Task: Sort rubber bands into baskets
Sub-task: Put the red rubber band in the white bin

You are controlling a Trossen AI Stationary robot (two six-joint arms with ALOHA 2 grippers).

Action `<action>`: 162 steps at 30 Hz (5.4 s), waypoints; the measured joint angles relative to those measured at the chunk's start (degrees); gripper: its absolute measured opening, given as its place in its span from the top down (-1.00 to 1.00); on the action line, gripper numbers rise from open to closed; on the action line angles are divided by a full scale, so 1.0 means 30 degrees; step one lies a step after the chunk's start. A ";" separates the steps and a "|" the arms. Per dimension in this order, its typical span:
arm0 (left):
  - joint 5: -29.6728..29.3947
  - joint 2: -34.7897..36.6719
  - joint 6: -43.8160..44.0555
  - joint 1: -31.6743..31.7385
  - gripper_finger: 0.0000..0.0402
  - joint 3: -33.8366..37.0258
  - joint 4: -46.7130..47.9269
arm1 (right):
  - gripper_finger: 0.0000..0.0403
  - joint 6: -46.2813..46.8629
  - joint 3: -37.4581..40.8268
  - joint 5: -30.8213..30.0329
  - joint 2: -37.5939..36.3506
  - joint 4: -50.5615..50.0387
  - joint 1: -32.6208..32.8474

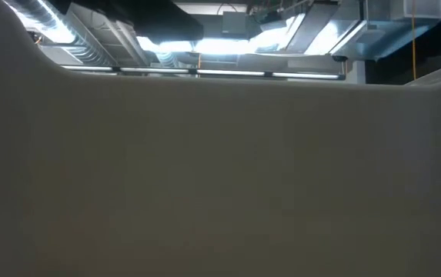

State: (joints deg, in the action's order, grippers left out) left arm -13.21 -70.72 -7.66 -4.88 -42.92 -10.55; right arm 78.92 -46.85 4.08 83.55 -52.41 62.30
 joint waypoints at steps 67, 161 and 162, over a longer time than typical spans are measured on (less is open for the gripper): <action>0.0000 0.0015 -0.0724 -0.0448 0.30 0.0000 -0.1234 | 0.97 -0.5617 0.2341 -1.1087 -0.4080 0.1257 -0.9187; -0.0021 0.0022 0.0301 -0.2649 0.30 0.0102 -0.3548 | 0.92 -1.9677 -0.0023 -0.5934 -0.1428 1.9907 -1.2290; -0.0015 0.0022 0.0264 -0.2676 0.30 0.0102 -0.3548 | 0.92 -2.0007 -0.0023 -0.5710 -0.1428 2.0534 -1.2196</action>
State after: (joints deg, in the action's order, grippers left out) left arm -13.26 -70.65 -6.87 -12.90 -42.61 -21.19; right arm 18.90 -46.92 -13.05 79.26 9.19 25.71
